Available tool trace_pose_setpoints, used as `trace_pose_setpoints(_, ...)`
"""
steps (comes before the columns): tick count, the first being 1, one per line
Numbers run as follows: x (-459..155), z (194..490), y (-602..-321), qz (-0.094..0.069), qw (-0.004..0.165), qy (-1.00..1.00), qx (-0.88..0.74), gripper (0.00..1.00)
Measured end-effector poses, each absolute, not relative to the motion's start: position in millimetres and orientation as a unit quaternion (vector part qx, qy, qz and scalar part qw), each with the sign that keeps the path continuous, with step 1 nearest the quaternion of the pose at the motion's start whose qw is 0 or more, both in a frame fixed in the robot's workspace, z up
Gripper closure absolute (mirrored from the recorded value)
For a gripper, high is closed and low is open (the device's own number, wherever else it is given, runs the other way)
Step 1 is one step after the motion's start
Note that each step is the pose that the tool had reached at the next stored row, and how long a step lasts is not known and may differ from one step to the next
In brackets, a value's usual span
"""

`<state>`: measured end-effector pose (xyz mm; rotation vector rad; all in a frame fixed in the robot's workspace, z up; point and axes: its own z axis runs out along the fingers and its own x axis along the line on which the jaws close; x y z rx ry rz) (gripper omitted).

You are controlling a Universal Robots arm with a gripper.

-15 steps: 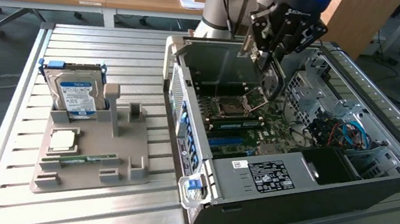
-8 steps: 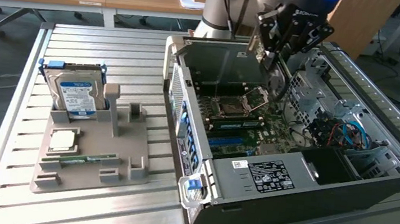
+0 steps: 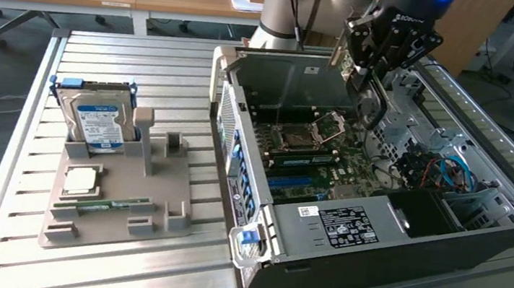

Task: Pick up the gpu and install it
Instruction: 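Pick up the gpu and move the gpu toward the slot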

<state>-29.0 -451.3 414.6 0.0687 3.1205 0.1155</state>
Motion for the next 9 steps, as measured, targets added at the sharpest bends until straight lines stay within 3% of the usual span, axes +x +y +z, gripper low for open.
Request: trace_pose_setpoints(9,-22.0,414.6,-451.3,0.037,0.009,0.999,0.022,0.73)
